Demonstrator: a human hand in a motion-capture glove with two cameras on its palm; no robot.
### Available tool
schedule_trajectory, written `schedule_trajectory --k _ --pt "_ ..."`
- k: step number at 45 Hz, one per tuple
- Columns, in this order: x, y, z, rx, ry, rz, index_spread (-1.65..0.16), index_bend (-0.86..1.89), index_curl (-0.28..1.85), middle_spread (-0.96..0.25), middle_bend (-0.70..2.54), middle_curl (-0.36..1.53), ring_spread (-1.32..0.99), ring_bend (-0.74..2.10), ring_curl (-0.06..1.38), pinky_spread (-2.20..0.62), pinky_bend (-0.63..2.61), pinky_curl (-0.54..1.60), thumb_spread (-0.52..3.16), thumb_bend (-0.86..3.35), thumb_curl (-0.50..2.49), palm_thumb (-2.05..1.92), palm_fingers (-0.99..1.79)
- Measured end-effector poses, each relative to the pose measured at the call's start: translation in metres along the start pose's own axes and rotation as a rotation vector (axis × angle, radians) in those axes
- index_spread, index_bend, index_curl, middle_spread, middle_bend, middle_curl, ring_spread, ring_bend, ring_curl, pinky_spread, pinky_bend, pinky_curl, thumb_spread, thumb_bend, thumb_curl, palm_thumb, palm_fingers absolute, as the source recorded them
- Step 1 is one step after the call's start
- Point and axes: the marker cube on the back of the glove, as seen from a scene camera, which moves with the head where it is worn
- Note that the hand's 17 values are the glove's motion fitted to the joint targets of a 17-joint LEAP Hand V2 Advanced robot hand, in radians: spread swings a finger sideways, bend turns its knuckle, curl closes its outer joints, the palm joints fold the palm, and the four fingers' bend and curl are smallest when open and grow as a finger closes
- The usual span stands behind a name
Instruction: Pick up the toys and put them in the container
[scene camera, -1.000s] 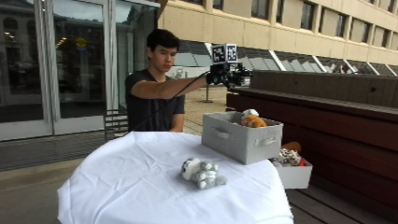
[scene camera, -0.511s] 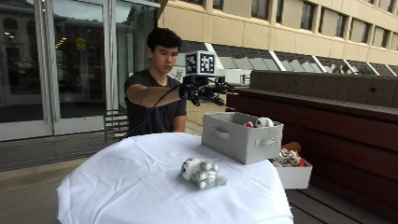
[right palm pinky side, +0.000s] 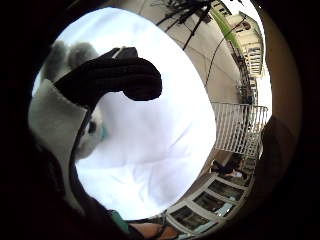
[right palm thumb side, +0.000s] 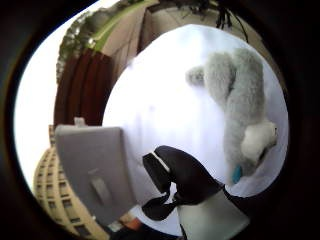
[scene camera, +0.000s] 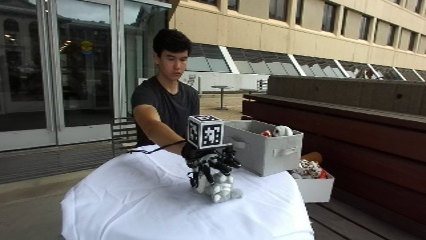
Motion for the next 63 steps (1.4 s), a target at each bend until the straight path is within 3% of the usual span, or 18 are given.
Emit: schedule_trajectory --k 8,14,19,28,40,52,63 --pt "0.003 -0.01 0.04 -0.061 0.0 0.016 -0.34 0.03 0.1 -0.08 0.15 0.31 -0.04 0.85 0.39 -0.08 1.55 0.4 1.14 0.16 0.36 0.34 0.02" --pt "0.0 -0.013 0.043 -0.018 0.058 -0.011 -0.35 0.03 0.04 -0.1 0.19 0.31 -0.17 1.27 0.47 -0.31 1.59 0.37 1.16 0.27 0.42 0.57 0.43" --pt "-0.002 -0.014 0.041 0.044 0.106 -0.034 -0.36 0.29 0.1 -0.2 0.4 0.37 -0.28 1.23 0.45 -0.4 1.31 0.3 1.0 0.34 0.51 0.76 0.83" --pt "0.005 -0.014 0.032 -0.01 0.069 -0.016 -0.34 0.51 0.22 -0.3 0.58 0.46 -0.36 1.17 0.45 -0.45 0.98 0.25 0.64 0.48 0.66 1.0 1.16" --pt "0.013 0.001 0.008 0.004 0.019 0.049 -0.28 0.63 0.31 -0.35 0.69 0.53 -0.38 1.18 0.45 -0.48 0.85 0.27 0.45 0.48 0.75 0.93 1.23" --pt "-0.011 0.049 -0.132 0.16 -0.019 0.097 -0.31 0.6 0.37 -0.41 0.48 0.51 -0.42 1.06 0.43 -0.45 0.99 0.35 0.47 0.38 0.8 0.73 0.93" --pt "-0.081 0.103 -0.238 0.283 -0.071 -0.034 -0.34 0.5 0.39 -0.45 0.39 0.52 -0.45 1.03 0.42 -0.45 1.01 0.36 0.54 0.38 0.86 0.69 0.92"
